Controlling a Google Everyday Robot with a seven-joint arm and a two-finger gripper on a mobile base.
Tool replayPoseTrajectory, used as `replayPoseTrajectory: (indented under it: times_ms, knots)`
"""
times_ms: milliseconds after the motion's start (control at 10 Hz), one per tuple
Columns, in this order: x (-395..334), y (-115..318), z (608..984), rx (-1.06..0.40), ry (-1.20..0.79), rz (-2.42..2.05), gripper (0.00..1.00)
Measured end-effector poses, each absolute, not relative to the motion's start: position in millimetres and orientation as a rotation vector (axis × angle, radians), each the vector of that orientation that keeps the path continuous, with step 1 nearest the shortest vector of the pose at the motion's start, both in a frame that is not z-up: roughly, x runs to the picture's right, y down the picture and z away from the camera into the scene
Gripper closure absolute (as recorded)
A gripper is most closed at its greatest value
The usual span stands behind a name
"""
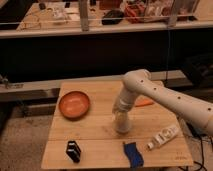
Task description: Place the ceramic cup over the eraser
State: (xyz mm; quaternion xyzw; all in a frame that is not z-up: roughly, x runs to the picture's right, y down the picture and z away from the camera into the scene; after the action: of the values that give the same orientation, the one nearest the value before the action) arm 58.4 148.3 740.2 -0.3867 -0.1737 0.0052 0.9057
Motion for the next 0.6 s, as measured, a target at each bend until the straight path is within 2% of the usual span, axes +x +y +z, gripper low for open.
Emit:
replayPoseTrajectory:
  times_ms: [300,600]
  knots:
    - [52.9,125.6,706.7,-0.788,-0.372,-0.021,0.98]
    - [45.0,121.5,693.8,-0.777,-0.388,-0.052,0.98]
